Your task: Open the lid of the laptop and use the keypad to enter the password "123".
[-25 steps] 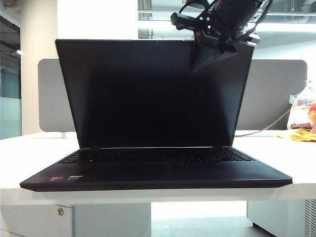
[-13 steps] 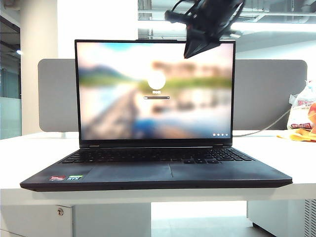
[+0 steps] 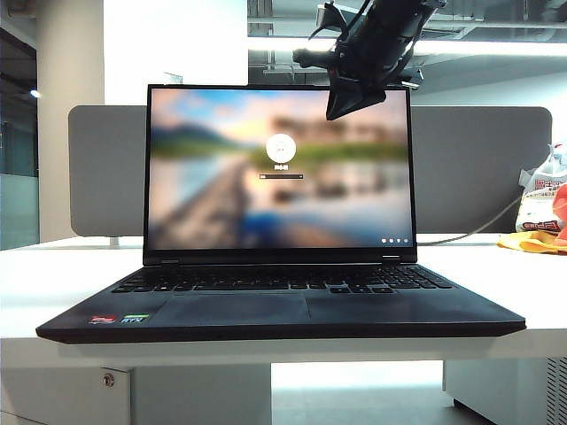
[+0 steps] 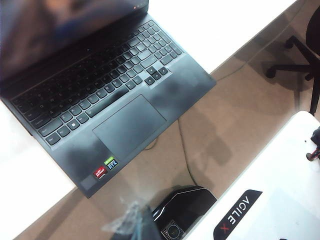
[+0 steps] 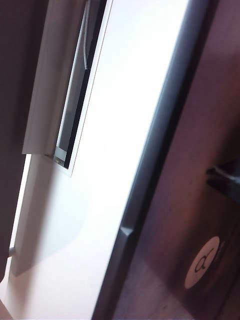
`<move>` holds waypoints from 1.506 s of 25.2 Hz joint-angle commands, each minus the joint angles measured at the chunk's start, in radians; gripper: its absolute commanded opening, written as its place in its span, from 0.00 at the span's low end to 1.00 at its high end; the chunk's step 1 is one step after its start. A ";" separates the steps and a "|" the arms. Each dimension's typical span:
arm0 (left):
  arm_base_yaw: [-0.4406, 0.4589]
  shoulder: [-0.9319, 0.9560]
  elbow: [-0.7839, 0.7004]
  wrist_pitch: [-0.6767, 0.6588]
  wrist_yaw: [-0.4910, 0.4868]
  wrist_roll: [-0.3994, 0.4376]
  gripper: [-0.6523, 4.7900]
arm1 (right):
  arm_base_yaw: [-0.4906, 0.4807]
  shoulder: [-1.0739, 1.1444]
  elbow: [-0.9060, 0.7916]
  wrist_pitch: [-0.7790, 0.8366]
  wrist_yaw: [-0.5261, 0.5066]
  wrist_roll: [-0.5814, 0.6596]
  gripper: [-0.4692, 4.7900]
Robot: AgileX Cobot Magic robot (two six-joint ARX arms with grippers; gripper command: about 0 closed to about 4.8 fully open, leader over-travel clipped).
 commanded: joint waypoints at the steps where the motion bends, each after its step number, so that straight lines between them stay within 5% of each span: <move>1: 0.000 -0.002 0.005 0.009 -0.003 -0.001 0.11 | -0.005 -0.003 0.008 -0.024 -0.024 0.033 0.09; 7: 0.000 -0.002 0.005 0.006 -0.002 0.000 0.11 | -0.005 -0.039 0.007 -0.201 -0.139 0.034 0.09; 14: 0.000 -0.002 0.006 0.015 0.006 0.000 0.11 | -0.004 -0.077 0.006 -0.416 -0.139 -0.072 0.09; 16: 0.000 -0.002 0.006 0.037 0.072 -0.001 0.11 | -0.004 -0.075 -0.002 -0.467 -0.111 -0.078 0.09; 18: 0.000 -0.002 0.006 0.053 0.170 -0.001 0.11 | -0.004 -0.075 -0.033 -0.467 -0.111 -0.077 0.09; 23: 0.000 -0.002 0.006 0.113 0.213 -0.015 0.11 | -0.008 -0.064 -0.133 -0.430 -0.085 -0.073 0.09; 38: 0.000 0.028 0.006 0.118 0.216 -0.015 0.11 | -0.062 0.019 -0.185 -0.504 -0.185 -0.037 0.09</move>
